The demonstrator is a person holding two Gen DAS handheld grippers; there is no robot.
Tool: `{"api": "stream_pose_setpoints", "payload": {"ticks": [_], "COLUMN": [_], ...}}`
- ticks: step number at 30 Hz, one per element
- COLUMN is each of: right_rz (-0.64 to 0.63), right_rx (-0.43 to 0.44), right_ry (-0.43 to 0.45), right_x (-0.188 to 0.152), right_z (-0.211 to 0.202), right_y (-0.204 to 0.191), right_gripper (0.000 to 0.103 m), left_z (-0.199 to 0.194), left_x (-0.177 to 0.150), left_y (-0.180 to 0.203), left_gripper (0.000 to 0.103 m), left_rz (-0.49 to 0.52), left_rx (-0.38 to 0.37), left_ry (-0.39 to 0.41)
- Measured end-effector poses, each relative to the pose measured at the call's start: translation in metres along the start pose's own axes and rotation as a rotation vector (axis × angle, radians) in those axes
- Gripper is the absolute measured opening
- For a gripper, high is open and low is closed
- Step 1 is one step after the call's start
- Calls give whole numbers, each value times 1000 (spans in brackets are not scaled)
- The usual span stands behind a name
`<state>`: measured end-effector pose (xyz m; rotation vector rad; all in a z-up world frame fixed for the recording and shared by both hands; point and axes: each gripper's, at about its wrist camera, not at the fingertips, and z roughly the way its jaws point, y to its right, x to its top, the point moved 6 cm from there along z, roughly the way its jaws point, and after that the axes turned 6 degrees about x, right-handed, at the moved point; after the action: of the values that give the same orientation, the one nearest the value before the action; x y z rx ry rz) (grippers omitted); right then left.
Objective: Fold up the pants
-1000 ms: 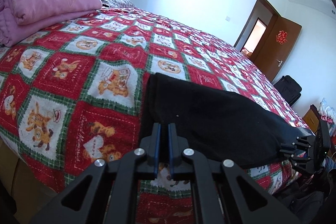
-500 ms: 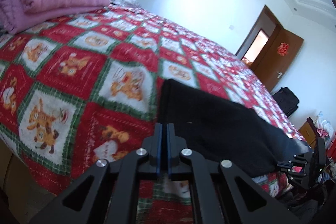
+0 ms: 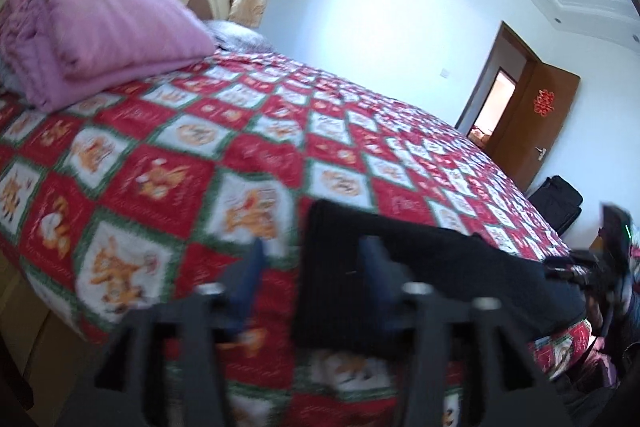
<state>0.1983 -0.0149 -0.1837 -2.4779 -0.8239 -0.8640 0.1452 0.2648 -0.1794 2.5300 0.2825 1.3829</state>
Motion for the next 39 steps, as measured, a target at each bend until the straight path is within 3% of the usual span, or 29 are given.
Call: {"api": "stream_pose_setpoints", "payload": {"ticks": [7,12,13,14,15,20,26,27,28,29,31,35,39], "right_rz": [369,543,552,549,536,479,421,430,434,431,429,461,518], "right_rx": [224,374,385,381,350,204,171,184,181,168,151,92,-57], "right_ry": [-16,-88,-98,-94,-78,-41,-48,-43,-35,-24,21,71,137], "right_x": [48,48,48,48,49,60,60,59,57,52,40,3,-55], "right_z": [71,112,115,116,115,114,119,112,102,91,59,-5,-95], "right_y": [42,44,44,42,40,44,40,40,41,46,55,86,130], "right_gripper": [42,42,31,11,7,4,5,7,17,36,53,53,53], "left_z": [30,47,49,47,45,47,44,42,39,35,28,25,28], "left_x": [-22,-41,-44,-46,-47,-46,-46,-43,-41,-39,-33,-29,-37], "left_y": [58,60,59,59,59,56,59,59,60,63,73,106,153], "left_gripper": [67,67,67,67,67,68,68,69,70,75,85,85,86], "left_rz": [153,195,204,219,230,231,239,225,218,216,235,282,355], "left_rx": [-42,-23,-21,-21,-19,-6,2,1,0,-3,0,-49,-143], "left_ry": [-58,-113,-115,-101,-96,-77,-74,-81,-79,-67,-43,-50,-90]}}
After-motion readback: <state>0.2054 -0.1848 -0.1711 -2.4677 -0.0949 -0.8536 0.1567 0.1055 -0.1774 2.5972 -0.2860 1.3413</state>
